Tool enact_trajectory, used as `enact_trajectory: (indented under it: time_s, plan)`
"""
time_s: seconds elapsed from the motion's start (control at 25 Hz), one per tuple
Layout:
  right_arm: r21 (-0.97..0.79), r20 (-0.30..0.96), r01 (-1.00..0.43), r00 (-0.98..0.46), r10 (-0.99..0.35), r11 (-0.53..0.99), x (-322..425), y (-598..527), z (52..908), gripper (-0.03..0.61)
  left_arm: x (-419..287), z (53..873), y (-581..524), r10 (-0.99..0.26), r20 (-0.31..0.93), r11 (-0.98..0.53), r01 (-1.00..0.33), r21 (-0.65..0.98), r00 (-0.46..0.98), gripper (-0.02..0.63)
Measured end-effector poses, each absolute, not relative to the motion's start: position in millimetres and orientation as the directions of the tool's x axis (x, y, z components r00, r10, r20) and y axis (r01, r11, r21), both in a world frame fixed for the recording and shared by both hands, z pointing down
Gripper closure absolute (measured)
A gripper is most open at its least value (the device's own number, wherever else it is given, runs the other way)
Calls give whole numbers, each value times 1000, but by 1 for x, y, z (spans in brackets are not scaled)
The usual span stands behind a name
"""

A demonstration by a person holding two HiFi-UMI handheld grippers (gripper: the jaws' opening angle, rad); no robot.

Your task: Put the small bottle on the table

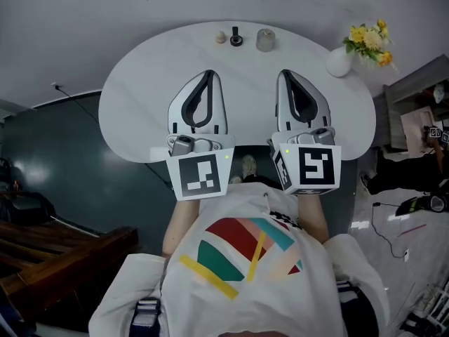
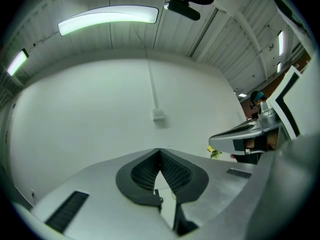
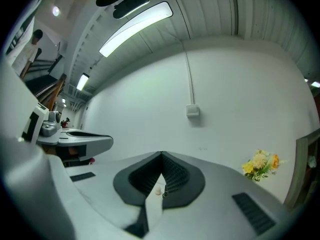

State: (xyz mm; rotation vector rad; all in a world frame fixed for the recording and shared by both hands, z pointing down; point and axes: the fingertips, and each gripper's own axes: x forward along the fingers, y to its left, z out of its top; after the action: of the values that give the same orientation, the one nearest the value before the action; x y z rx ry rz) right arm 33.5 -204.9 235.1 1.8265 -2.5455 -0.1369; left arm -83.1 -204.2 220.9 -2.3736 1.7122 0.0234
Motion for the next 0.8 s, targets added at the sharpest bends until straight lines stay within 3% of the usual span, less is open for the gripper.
enact_trajectory:
  time_s: [0.8]
  plan:
    - [78,-68,-936,-349,-935,344,38,-218,228,568,-59,213,-223,-920,-162,-328,-926,-185,358,597]
